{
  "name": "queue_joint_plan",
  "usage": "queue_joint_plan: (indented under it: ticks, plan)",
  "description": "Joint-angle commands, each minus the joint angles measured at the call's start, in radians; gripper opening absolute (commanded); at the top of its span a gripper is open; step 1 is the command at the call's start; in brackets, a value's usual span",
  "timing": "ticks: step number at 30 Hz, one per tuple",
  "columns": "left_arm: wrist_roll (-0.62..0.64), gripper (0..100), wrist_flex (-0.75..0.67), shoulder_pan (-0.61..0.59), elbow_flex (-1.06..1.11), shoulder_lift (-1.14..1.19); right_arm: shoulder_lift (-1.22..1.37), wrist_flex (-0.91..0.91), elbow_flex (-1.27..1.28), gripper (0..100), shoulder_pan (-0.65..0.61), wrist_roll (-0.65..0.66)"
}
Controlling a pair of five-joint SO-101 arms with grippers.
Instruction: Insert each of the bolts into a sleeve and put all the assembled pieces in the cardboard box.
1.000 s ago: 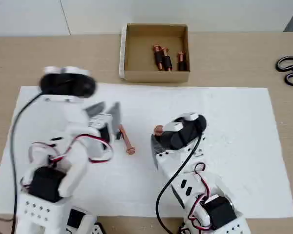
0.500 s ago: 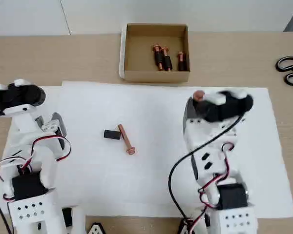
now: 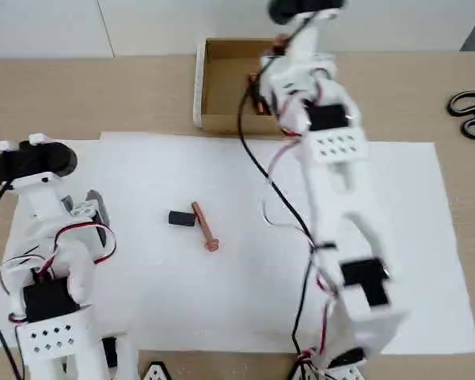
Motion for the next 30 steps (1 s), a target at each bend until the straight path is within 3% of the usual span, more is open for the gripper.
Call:
queue_joint_plan:
  ticks: [1,12,19,30]
  plan:
    - [-0.008,12,-0.021,-0.005,-0.004,-0.012,0.191,-0.021,-0.279,0.4,-0.051,0.009]
    - [-0.008,12,-0.021,-0.002,-0.004,-0.012,0.481,-0.021,-0.476,0.9,-0.053,0.009]
    - [-0.008,12,-0.021,-0.002,-0.004,-0.012,0.538,-0.021,-0.477,13.4,-0.056,0.009]
    - [-0.008,12,-0.020,-0.002,-0.004,-0.012,0.536,0.016,-0.483,13.2,-0.058,0.012]
